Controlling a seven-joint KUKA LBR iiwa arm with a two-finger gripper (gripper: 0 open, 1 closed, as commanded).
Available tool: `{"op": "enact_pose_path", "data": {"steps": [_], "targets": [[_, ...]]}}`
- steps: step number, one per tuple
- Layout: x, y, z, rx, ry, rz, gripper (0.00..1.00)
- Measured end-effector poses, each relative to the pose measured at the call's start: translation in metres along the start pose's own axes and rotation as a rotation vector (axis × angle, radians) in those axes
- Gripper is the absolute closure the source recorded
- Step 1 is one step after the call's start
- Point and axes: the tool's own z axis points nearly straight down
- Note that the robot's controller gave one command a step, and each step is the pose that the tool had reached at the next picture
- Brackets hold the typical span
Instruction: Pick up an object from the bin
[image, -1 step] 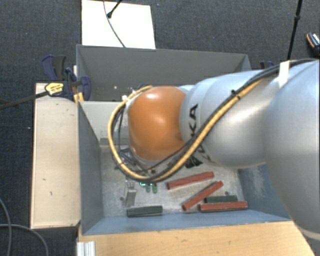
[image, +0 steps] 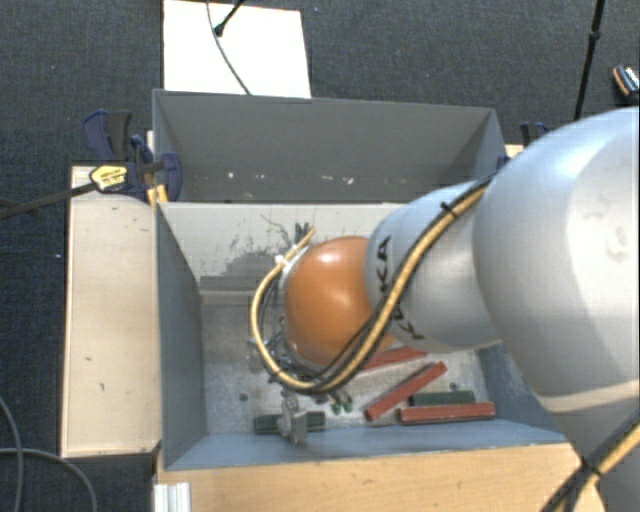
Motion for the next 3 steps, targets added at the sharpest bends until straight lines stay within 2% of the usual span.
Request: {"op": "enact_pose_path", "data": {"steps": [1, 2, 3], "targets": [[0.022, -0.148, -0.030, 0.004, 0.009, -0.248, 0.00], [0.006, -0.206, -0.030, 0.004, 0.009, -0.201, 0.00], [-0.008, -0.187, 0.002, -0.002, 0.013, -0.201, 0.00]]}}
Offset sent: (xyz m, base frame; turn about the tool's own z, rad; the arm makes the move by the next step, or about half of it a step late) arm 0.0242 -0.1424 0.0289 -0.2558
